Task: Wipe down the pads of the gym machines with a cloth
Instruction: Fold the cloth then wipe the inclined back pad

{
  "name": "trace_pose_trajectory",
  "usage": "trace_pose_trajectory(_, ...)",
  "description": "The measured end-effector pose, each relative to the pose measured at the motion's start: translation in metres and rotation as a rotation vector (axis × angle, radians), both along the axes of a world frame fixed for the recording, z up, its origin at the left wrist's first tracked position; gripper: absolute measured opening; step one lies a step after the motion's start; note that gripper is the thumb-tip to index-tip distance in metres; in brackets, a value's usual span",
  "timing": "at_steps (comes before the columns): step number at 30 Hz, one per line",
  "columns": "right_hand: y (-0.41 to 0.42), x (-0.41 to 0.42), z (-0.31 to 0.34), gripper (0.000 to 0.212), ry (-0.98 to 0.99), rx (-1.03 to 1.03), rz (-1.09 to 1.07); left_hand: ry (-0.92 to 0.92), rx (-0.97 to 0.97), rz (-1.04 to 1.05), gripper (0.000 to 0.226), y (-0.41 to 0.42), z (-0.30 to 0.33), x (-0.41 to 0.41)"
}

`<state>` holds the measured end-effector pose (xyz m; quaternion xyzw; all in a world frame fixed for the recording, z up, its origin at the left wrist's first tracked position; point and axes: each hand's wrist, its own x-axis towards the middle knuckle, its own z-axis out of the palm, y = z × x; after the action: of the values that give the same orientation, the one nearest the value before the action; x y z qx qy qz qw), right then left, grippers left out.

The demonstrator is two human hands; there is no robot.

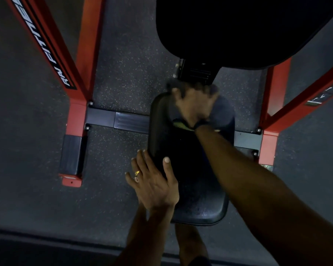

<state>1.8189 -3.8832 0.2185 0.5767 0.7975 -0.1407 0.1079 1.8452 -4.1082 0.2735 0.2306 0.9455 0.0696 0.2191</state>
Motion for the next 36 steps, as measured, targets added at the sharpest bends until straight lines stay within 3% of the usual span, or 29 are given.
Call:
trace_pose_trajectory(5, -0.035, -0.09, -0.003, 0.041, -0.011, -0.041, 0.333, 0.036, 0.002, 0.035, 0.078, 0.003, -0.001, -0.001)
trace_pose_trajectory(15, -0.048, -0.076, 0.008, 0.042, -0.005, 0.01, 0.328, 0.013, 0.092, 0.077, 0.086, -0.003, 0.0, -0.002)
trace_pose_trajectory(18, -0.07, -0.059, 0.02, 0.036, 0.029, 0.02, 0.327, -0.004, 0.209, 0.143, 0.084, -0.005, 0.005, -0.001)
trace_pose_trajectory(22, -0.113, -0.037, 0.04, 0.026, 0.066, -0.012, 0.385, -0.081, 0.554, 0.397, 0.078, -0.007, 0.018, -0.005)
trace_pose_trajectory(24, -0.139, -0.02, 0.052, 0.026, 0.096, -0.022, 0.406, -0.041, 0.678, 0.43, 0.07, -0.016, 0.026, -0.014)
trace_pose_trajectory(28, -0.202, 0.013, 0.08, 0.035, 0.079, -0.051, 0.486, -0.003, 0.735, 0.497, 0.048, -0.03, 0.039, -0.057)
trace_pose_trajectory(32, -0.257, 0.062, 0.095, 0.042, 0.159, -0.06, 0.547, -0.153, 0.678, 0.329, 0.018, -0.025, 0.047, -0.084)
trace_pose_trajectory(36, -0.274, 0.114, 0.094, 0.052, 0.253, 0.006, 0.522, -0.126, 0.548, 0.11, 0.024, -0.024, 0.039, -0.065)
